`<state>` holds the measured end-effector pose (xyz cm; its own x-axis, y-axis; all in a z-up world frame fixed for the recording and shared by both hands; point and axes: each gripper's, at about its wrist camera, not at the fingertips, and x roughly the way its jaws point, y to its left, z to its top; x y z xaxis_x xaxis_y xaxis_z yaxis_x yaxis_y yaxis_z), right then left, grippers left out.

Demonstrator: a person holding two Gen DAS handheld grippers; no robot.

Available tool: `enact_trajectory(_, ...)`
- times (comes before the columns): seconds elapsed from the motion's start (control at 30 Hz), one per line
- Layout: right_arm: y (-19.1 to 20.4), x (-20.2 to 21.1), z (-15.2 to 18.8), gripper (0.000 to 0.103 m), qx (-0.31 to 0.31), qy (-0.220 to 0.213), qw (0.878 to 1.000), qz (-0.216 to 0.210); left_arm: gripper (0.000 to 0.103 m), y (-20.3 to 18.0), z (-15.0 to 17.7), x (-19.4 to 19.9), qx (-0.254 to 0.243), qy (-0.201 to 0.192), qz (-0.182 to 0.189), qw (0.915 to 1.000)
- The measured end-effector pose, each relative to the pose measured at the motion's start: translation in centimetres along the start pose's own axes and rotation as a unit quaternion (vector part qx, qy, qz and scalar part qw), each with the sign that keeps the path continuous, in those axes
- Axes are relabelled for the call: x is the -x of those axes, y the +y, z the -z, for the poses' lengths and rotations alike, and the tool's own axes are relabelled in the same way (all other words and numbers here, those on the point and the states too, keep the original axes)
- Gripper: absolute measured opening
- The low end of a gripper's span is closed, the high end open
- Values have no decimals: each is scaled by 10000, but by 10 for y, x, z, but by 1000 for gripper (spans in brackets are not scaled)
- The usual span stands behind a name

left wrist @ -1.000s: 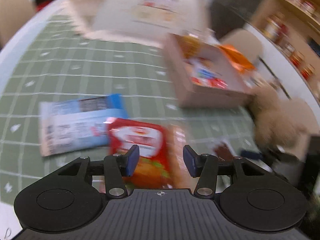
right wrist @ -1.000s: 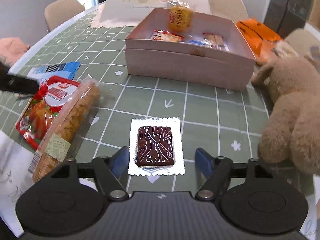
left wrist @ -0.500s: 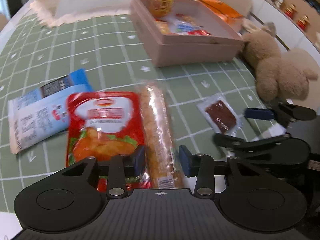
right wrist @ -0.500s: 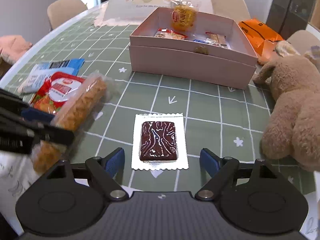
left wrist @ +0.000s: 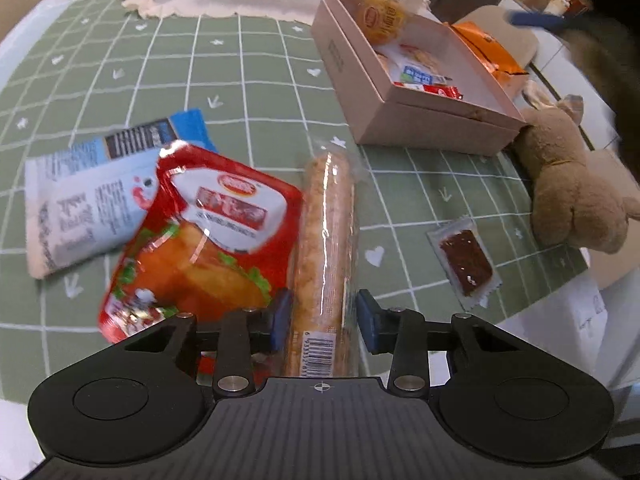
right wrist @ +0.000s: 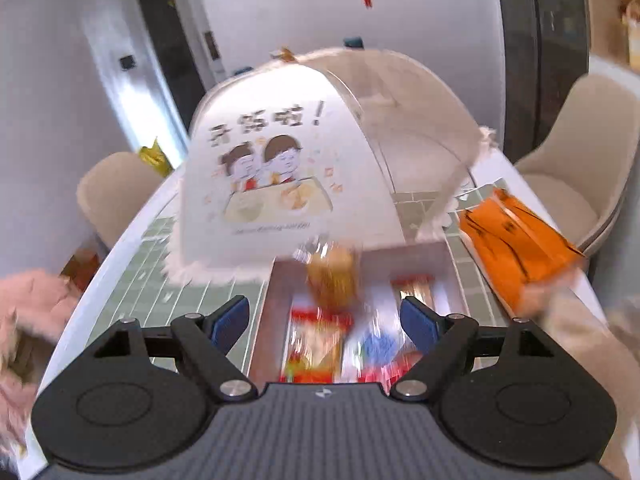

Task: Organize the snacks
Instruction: 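Grasp the chocolate cake on foil with the right tool while the left holds the bread stick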

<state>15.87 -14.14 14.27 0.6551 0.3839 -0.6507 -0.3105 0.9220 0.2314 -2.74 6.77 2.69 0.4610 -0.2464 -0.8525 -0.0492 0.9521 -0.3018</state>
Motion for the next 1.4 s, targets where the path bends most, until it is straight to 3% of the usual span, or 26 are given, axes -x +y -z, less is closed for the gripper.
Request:
enact_trajectory(0.1, 9, -55, -26, 82, 192, 5, 9990, 399, 40, -8, 5, 0, -88, -47, -81, 9999)
enact_trajectory(0.2, 24, -94, -42, 61, 616, -47, 9957, 691, 40, -7, 11, 2, -76, -91, -38, 9999)
enact_trajectory(0.27, 28, -115, -53, 45, 712, 18, 9954, 647, 40, -4, 14, 3, -3, -130, 21, 9999)
enact_trajectory(0.37, 30, -134, -56, 30, 924, 379, 9936, 537, 40, -2, 15, 5, 40, -121, 56, 9999)
enact_trajectory(0.53, 6, -108, -20, 30, 416, 1193, 9917, -237, 40, -3, 12, 3, 62, -135, 61, 9999)
enact_trajectory(0.7, 3, -45, 45, 30, 1124, 1188, 9865, 113, 40, -6, 8, -2, 40, -199, 136, 9997)
enact_trajectory(0.77, -1, -8, 66, 37, 1235, 958, 9875, 200, 40, -9, 5, -4, -5, -189, 117, 9998)
enact_trajectory(0.83, -7, 26, 85, 63, 1084, 730, 9913, 137, 40, -12, 1, -7, -25, -180, 87, 9998)
enact_trajectory(0.87, -9, 38, 95, 69, 1017, 640, 9927, 109, 40, -15, -1, -9, -60, -163, 61, 9998)
enact_trajectory(0.93, -9, 56, 119, 69, 1067, 542, 9925, 234, 40, -21, -5, -12, -165, -131, 16, 9998)
enact_trajectory(1.03, -1, 62, 159, 69, 1386, 632, 9866, 590, 40, -28, -12, -18, -320, -106, -50, 9994)
enact_trajectory(1.17, 11, 57, 199, 69, 1441, 1002, 9839, 339, 40, -27, -22, -22, -302, -73, -61, 9995)
enact_trajectory(1.4, 17, 30, 211, 70, 939, 1074, 9895, 212, 40, -28, -37, -30, -379, -32, -113, 9992)
